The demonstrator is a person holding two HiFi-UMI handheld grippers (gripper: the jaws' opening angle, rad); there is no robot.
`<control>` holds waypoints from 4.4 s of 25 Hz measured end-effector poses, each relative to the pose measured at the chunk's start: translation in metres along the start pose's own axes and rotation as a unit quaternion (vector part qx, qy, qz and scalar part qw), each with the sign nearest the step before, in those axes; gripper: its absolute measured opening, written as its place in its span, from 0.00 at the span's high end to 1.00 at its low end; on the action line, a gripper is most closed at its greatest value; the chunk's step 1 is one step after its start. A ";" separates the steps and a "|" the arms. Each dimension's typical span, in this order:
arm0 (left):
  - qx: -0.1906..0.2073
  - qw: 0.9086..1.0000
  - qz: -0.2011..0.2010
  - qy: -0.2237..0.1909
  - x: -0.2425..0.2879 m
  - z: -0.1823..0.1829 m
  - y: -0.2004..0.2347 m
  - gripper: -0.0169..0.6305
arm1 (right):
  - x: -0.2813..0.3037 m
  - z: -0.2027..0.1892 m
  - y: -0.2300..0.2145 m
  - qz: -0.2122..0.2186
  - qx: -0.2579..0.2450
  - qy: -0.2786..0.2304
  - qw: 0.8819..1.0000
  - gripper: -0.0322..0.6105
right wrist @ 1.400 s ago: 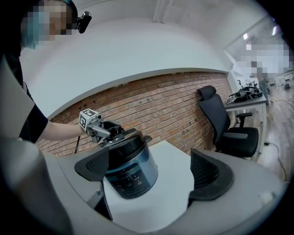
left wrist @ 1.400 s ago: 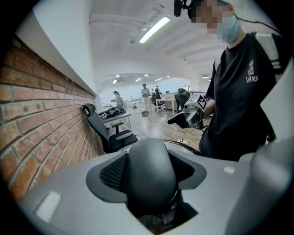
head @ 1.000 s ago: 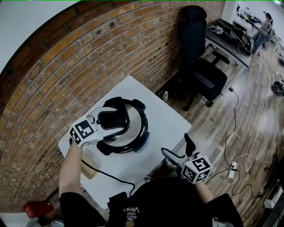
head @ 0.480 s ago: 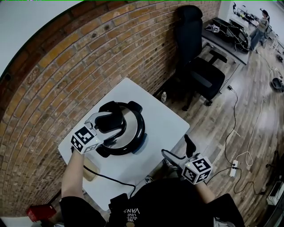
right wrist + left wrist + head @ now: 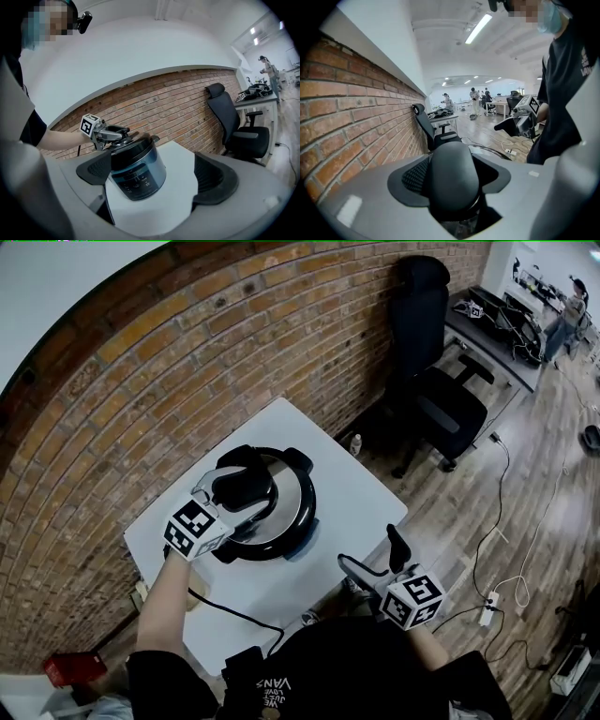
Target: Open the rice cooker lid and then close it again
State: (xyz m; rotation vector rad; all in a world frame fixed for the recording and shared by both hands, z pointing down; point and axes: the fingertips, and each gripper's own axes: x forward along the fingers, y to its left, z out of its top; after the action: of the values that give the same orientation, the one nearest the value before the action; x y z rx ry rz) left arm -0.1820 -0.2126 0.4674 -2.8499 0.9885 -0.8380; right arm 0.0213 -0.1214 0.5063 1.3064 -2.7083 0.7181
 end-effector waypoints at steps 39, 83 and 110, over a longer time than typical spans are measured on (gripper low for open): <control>-0.120 0.954 0.268 -0.055 -0.048 -0.001 0.006 0.54 | 0.021 0.018 0.025 0.091 -0.022 0.010 0.996 0.09; -0.233 0.820 0.518 -0.065 -0.089 0.000 -0.256 0.79 | -0.043 0.018 0.027 0.318 -0.151 0.045 0.935 0.94; -0.266 0.823 0.501 -0.037 -0.043 -0.019 -0.310 0.97 | -0.067 -0.032 0.003 0.307 -0.183 0.103 0.928 0.94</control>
State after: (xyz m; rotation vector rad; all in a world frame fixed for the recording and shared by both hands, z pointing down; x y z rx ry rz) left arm -0.0424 0.0638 0.5179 -2.0115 2.6272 -0.3336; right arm 0.0569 -0.0576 0.5172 0.2782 -2.8719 0.3115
